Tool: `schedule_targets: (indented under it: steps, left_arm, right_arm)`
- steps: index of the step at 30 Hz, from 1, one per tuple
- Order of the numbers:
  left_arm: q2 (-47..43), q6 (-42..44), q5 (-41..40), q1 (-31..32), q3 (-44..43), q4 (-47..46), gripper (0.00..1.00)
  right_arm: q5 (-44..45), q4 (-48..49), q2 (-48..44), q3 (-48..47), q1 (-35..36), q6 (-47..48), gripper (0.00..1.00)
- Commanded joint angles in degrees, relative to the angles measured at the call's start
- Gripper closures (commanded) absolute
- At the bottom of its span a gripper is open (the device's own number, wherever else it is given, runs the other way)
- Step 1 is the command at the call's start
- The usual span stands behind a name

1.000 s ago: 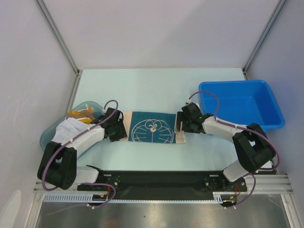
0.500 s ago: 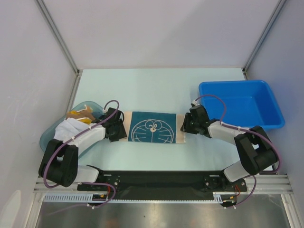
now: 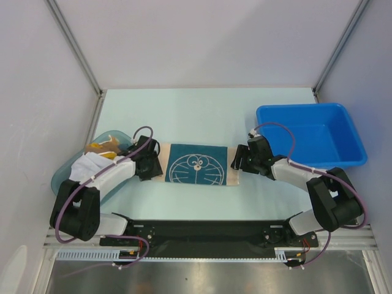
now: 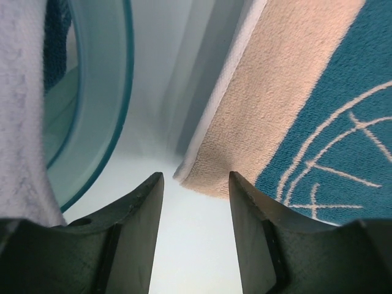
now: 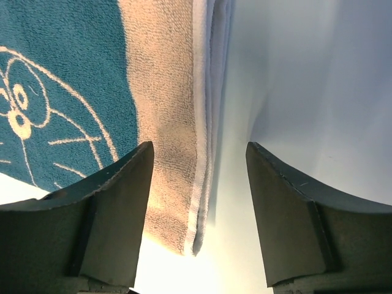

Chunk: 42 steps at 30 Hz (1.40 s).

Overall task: Fold and stack the towels
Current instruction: Neatly place the folded towel into the bin

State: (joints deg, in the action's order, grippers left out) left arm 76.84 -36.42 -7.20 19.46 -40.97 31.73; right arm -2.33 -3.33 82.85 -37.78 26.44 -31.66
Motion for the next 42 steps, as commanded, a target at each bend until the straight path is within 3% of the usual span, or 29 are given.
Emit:
schedule_targets:
  steps: [1,10,17,20,23,24,27,33,42]
  left_arm:
    - [-2.3,0.7,-1.0,-0.2,-3.7,1.8,0.47]
    - [-2.0,0.9,-1.1,-0.1,-8.1,1.2,0.46]
    - [4.5,1.3,0.7,-0.1,-4.2,-4.3,0.48]
    - [6.3,0.6,1.2,-0.1,-1.7,-5.8,0.48]
    - [6.5,-0.2,2.3,-0.1,0.1,-6.9,0.48]
    - [6.6,-0.3,2.9,-0.1,0.4,-7.4,0.48]
    - [6.1,-1.0,5.9,-0.1,1.2,-7.9,0.48]
    - [0.5,-1.3,10.5,0.0,-2.0,-6.0,0.43]
    - [-4.1,3.9,7.3,-0.1,-12.2,1.2,0.4]
  right_arm:
    - [0.7,2.3,0.3,0.8,0.6,-1.8,0.33]
    - [5.1,2.6,6.0,0.4,4.3,-5.7,0.37]
    - [5.1,5.4,8.3,1.7,4.6,-6.2,0.43]
    - [4.4,6.8,8.3,2.4,4.6,-6.0,0.53]
    - [4.3,5.6,5.9,1.8,4.6,-4.5,0.74]
    - [5.0,4.7,5.1,0.7,4.6,-3.8,0.86]
    - [5.5,-1.3,2.1,-4.2,4.7,0.8,1.0]
    - [9.2,-17.2,2.3,-14.9,4.9,8.0,1.0]
    - [15.6,-31.5,2.9,-29.2,4.9,14.2,1.0]
